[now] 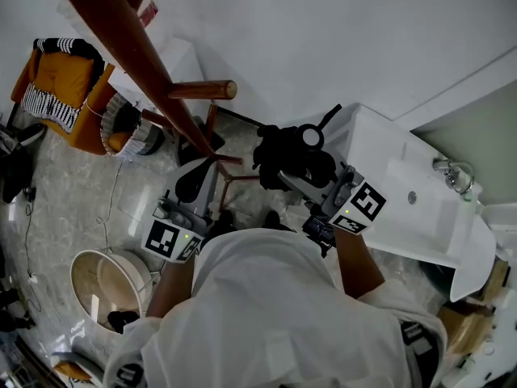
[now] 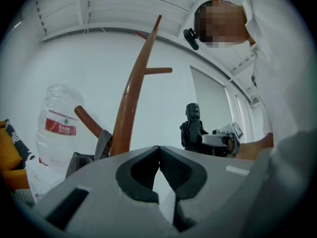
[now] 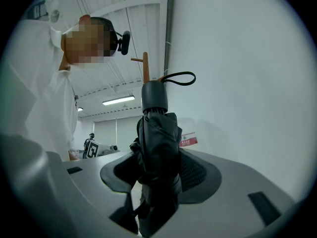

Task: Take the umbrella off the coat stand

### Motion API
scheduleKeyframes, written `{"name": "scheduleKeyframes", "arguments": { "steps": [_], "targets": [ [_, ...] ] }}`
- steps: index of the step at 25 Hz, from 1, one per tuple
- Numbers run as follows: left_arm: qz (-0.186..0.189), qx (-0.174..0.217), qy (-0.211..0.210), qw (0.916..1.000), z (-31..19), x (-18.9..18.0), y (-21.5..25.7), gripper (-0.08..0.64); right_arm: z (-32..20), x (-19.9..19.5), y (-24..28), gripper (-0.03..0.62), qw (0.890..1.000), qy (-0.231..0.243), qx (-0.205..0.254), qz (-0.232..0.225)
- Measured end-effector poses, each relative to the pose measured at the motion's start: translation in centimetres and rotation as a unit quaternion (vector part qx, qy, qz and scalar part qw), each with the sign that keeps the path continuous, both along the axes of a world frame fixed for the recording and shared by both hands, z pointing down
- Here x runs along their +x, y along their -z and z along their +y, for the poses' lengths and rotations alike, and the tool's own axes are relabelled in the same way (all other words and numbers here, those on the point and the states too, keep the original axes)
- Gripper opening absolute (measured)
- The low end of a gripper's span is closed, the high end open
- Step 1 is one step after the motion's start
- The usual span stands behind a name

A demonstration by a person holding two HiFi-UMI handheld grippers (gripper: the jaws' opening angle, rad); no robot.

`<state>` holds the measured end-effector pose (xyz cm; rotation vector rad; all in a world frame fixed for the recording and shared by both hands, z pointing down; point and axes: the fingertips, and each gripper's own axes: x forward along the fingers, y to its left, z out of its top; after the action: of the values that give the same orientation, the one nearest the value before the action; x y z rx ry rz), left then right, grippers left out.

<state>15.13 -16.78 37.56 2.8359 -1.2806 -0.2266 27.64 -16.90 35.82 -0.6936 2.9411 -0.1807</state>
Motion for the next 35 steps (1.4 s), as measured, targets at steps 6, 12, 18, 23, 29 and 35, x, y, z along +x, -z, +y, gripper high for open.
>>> {"name": "scheduleKeyframes", "arguments": {
  "steps": [6,12,18,23,29,35],
  "targets": [
    [-0.002,-0.017,-0.001,0.9999,0.5,0.7,-1.6,0.015,0.9,0.0,-1.8,0.221,1.0,0.005,-0.009,0.008],
    [-0.002,-0.027,0.0,0.9996,1.3,1.2,-2.6,0.015,2.1,-0.2,-3.2,0.221,1.0,0.013,-0.018,0.009],
    [-0.01,-0.036,0.005,0.9993,1.7,1.1,-4.0,0.015,2.3,-0.3,-4.5,0.221,1.0,0.008,-0.019,0.016],
    [-0.013,-0.043,0.006,0.999,2.1,1.0,-4.8,0.015,2.7,-0.4,-5.5,0.221,0.999,0.007,-0.02,0.027],
    [-0.01,-0.045,0.005,0.9989,2.1,1.3,-5.0,0.015,3.0,-0.6,-5.9,0.221,0.999,0.011,-0.016,0.033],
    [-0.007,-0.045,0.004,0.999,2.3,1.3,-4.7,0.015,2.9,-0.4,-5.5,0.221,0.999,0.008,-0.016,0.03]
  ]
}}
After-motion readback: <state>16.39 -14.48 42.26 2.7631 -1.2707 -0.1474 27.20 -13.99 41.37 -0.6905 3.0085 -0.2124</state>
